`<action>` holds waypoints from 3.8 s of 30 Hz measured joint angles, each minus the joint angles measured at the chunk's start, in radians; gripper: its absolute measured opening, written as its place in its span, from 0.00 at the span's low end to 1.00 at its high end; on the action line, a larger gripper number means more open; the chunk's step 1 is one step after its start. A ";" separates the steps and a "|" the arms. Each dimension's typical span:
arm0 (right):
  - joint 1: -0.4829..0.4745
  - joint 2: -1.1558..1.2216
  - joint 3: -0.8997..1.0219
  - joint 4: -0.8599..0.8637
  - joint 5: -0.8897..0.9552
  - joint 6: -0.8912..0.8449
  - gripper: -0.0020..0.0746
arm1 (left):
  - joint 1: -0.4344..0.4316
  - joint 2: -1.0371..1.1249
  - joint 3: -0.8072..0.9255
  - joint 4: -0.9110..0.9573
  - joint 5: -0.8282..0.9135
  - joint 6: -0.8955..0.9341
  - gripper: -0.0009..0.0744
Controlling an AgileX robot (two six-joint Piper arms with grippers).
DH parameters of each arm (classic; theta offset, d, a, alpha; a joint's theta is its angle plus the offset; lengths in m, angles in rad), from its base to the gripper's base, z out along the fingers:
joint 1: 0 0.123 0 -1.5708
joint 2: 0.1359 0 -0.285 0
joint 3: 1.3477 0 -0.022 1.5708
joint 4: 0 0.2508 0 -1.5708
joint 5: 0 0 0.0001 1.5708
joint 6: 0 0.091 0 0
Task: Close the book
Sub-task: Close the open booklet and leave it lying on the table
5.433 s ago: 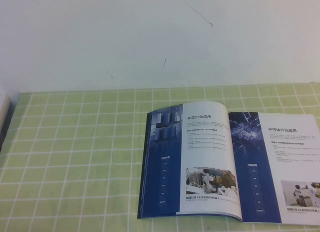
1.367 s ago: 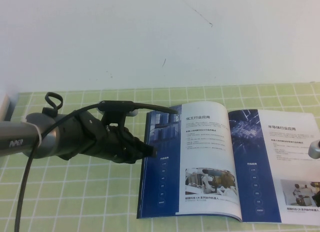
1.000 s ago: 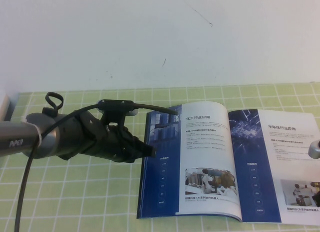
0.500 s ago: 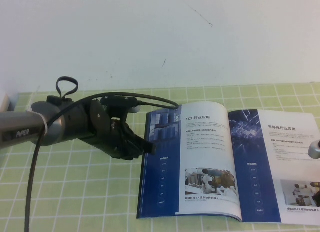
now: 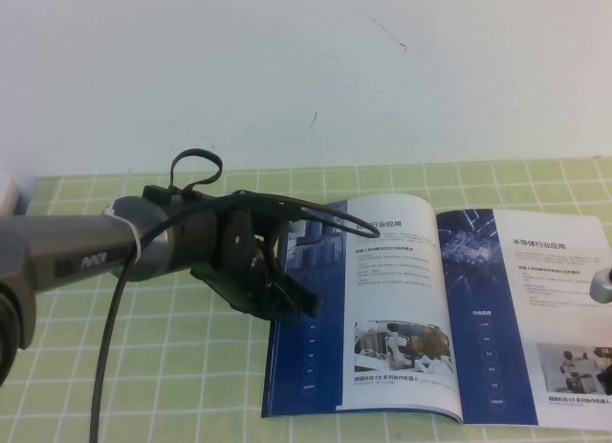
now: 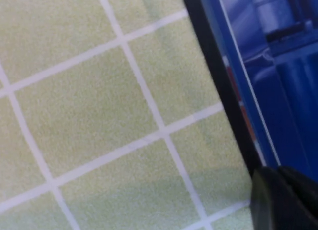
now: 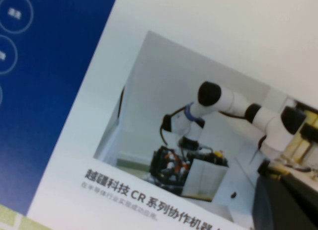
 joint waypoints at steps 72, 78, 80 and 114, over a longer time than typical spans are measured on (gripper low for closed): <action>-0.005 -0.045 -0.056 -0.049 0.097 0.034 0.02 | -0.153 0.025 -0.341 0.476 0.461 -0.257 0.01; -0.005 -0.227 -0.180 -0.097 0.187 0.103 0.02 | -0.106 0.025 -0.341 0.424 0.493 -0.224 0.01; -0.005 -0.273 -0.217 -0.097 0.230 0.108 0.02 | -0.097 0.025 -0.341 0.426 0.494 -0.224 0.01; 0.031 0.161 -0.261 -0.075 0.391 0.108 0.02 | -0.075 0.165 -0.349 0.173 0.416 -0.170 0.01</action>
